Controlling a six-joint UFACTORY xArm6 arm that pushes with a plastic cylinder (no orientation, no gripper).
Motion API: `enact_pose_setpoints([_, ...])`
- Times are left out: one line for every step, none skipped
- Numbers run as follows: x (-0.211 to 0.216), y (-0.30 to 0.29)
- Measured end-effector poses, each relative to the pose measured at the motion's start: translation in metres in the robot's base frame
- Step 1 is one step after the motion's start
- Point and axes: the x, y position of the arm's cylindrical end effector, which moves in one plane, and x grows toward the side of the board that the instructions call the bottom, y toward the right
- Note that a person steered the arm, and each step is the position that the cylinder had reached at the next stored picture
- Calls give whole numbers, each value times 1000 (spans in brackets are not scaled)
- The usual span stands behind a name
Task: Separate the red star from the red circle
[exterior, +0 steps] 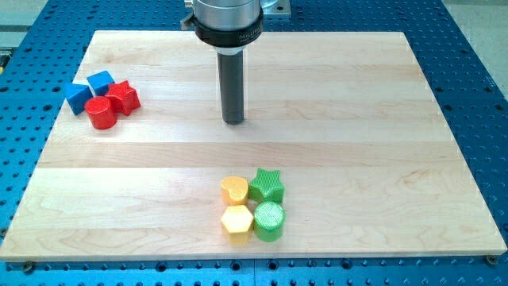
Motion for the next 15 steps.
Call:
enact_pose_setpoints([0,0])
enact_pose_setpoints([-2,-2])
enact_pose_setpoints([-38,-6])
enact_pose_setpoints([-133,-43])
enact_pose_setpoints([-183,-125])
enact_pose_setpoints([-196,-223])
enact_pose_setpoints([-195,-274])
enact_pose_setpoints([-191,-275])
enact_pose_setpoints([-191,-275])
enact_pose_setpoints([-173,-275])
enact_pose_setpoints([-156,-275])
enact_pose_setpoints([-134,-275])
enact_pose_setpoints([-110,-275])
enact_pose_setpoints([-79,-275])
enact_pose_setpoints([-22,-272])
